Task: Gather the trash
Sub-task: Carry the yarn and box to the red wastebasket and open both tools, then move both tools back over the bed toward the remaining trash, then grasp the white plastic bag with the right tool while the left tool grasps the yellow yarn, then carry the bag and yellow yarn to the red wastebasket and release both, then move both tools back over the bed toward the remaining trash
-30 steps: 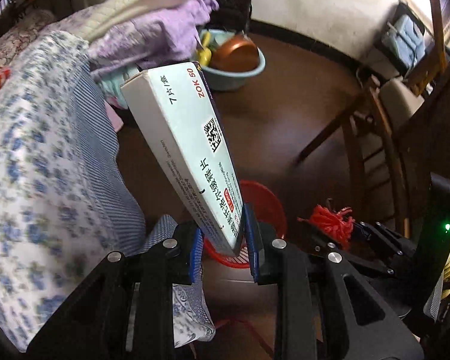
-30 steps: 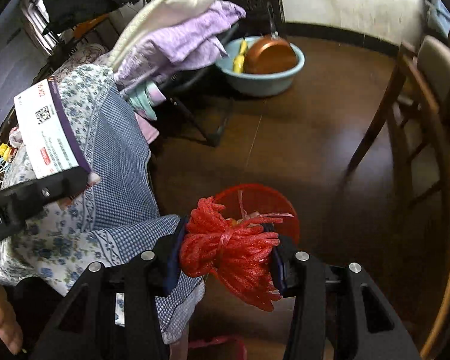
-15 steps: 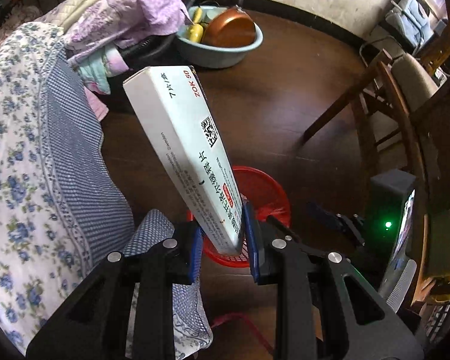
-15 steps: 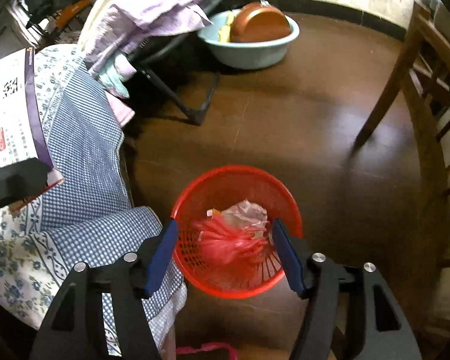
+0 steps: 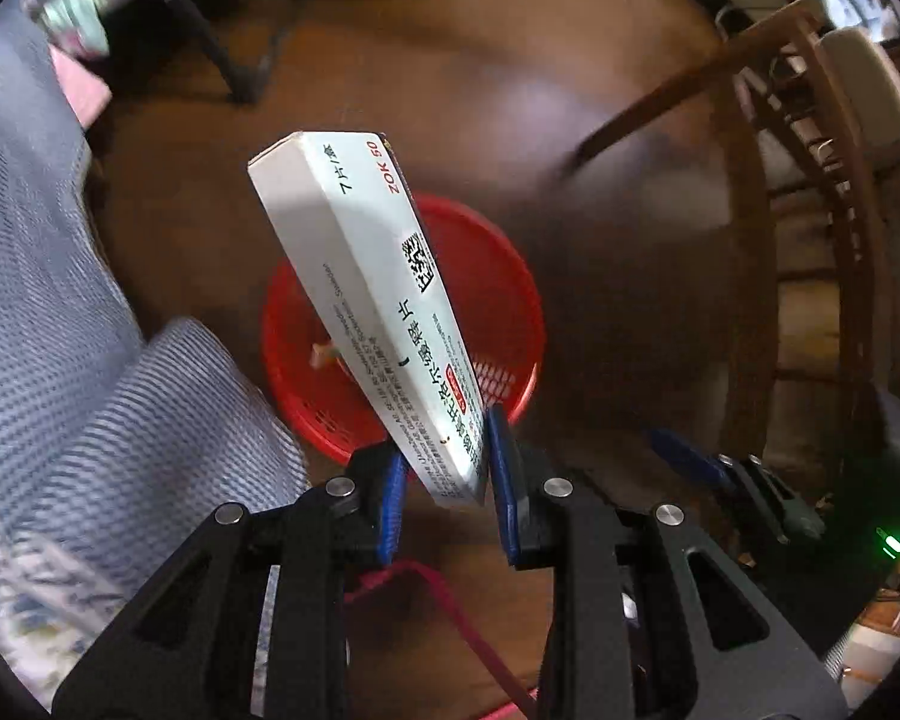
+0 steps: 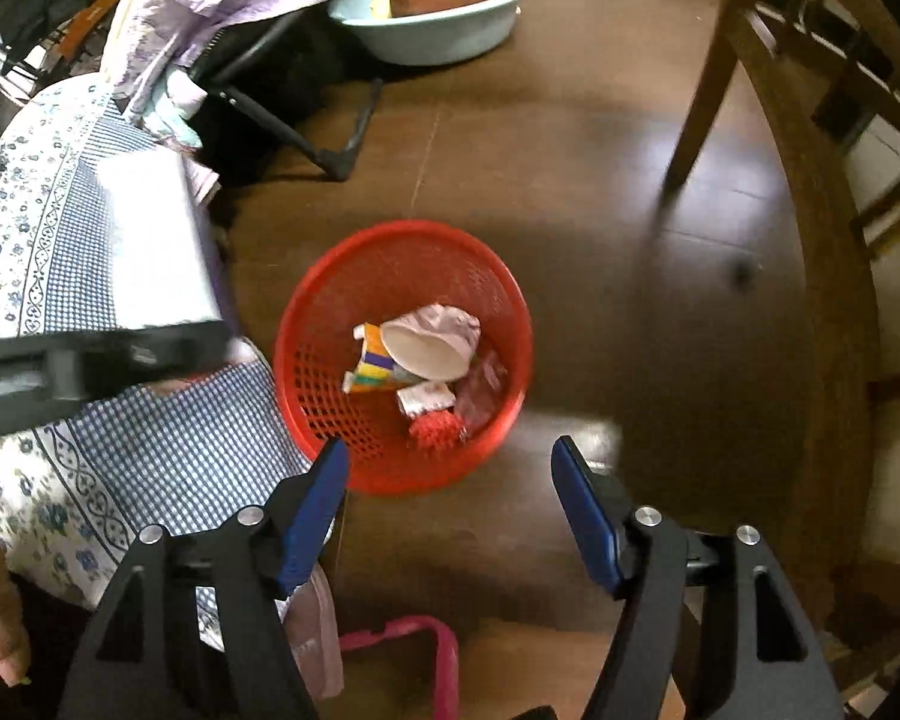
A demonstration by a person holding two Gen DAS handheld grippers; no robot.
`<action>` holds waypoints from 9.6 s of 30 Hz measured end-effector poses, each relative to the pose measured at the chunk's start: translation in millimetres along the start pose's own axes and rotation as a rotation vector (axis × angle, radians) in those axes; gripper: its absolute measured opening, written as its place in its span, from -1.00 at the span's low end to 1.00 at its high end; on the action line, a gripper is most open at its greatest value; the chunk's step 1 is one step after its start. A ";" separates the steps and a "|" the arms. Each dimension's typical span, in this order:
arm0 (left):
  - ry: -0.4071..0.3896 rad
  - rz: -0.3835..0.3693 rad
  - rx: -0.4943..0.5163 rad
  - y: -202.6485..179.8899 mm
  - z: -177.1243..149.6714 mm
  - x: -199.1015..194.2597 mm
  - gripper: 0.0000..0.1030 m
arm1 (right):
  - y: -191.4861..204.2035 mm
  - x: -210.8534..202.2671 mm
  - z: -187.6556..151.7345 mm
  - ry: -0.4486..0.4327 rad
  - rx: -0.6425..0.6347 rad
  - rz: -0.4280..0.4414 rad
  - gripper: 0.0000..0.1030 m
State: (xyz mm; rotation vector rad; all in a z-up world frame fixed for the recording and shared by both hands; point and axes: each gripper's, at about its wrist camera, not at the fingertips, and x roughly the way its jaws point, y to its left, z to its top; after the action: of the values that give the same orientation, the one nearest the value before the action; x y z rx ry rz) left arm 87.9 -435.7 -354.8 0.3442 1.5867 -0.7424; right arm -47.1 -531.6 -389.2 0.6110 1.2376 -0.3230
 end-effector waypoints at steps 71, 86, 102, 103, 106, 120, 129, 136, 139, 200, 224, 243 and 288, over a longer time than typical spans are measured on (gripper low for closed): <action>-0.923 0.606 -0.817 397.2 -218.8 -408.9 0.86 | 482.4 -180.0 7.5 -0.410 -0.733 0.147 0.87; -0.944 0.455 -0.964 441.6 -252.1 -416.1 0.86 | 617.4 -89.4 99.1 -0.354 -0.645 0.087 0.88; -0.923 0.417 -0.940 447.0 -246.2 -406.3 0.87 | 561.7 -102.5 41.2 -0.361 -0.583 0.236 -0.62; -0.917 0.425 -0.922 445.1 -238.7 -404.5 0.86 | 556.1 -104.3 35.4 -0.365 -0.582 0.245 -0.61; -0.913 0.428 -0.840 437.8 -208.1 -401.0 0.86 | 541.2 -105.4 16.7 -0.361 -0.596 0.258 -0.59; -0.837 0.536 -0.646 441.1 -98.2 -373.1 0.80 | 528.8 -108.7 16.5 -0.336 -0.581 0.377 -0.47; -0.810 0.473 -0.645 457.1 -99.3 -368.0 -0.61 | 529.3 -106.9 15.3 -0.320 -0.569 0.407 -0.47; -0.868 0.330 -0.709 454.6 -155.9 -392.9 -0.92 | 525.2 -115.6 12.0 -0.339 -0.557 0.414 -0.47; -0.889 0.278 -0.731 447.3 -182.0 -399.9 -0.92 | 523.8 -121.5 6.4 -0.345 -0.564 0.417 -0.47; -0.398 0.120 0.022 16.6 -26.4 -150.6 -0.92 | 79.5 -110.6 37.1 -0.258 -0.059 0.113 -0.47; -0.334 0.146 0.023 21.7 -15.4 -115.5 -0.92 | 67.0 6.3 49.5 -0.081 -0.021 0.037 0.28; -0.148 0.141 0.045 1.5 12.7 -39.6 -0.91 | 22.0 -22.8 -9.4 -0.004 -0.016 0.033 0.33; -0.709 0.260 -0.073 119.8 -100.0 -310.0 0.87 | 143.0 -130.4 -1.7 -0.250 -0.305 0.021 0.80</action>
State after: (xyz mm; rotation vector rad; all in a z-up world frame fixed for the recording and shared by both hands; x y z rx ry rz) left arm 136.3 -221.3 -86.2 0.1942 0.8752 -0.5203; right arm -11.1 -428.7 -229.3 0.3098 1.0130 -0.1805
